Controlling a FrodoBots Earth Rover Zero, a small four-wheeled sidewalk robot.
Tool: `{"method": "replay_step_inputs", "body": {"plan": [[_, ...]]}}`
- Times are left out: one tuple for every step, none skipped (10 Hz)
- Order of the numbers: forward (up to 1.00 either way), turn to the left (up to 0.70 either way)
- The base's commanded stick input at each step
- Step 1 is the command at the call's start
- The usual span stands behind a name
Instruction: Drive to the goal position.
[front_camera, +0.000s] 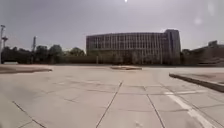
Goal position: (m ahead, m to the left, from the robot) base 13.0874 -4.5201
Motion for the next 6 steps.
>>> {"method": "replay_step_inputs", "body": {"plan": [[1.00,-0.35],[1.00,0.00],[1.00,0.00],[1.00,-0.18],[1.00,-0.37],[1.00,-0.31]]}}
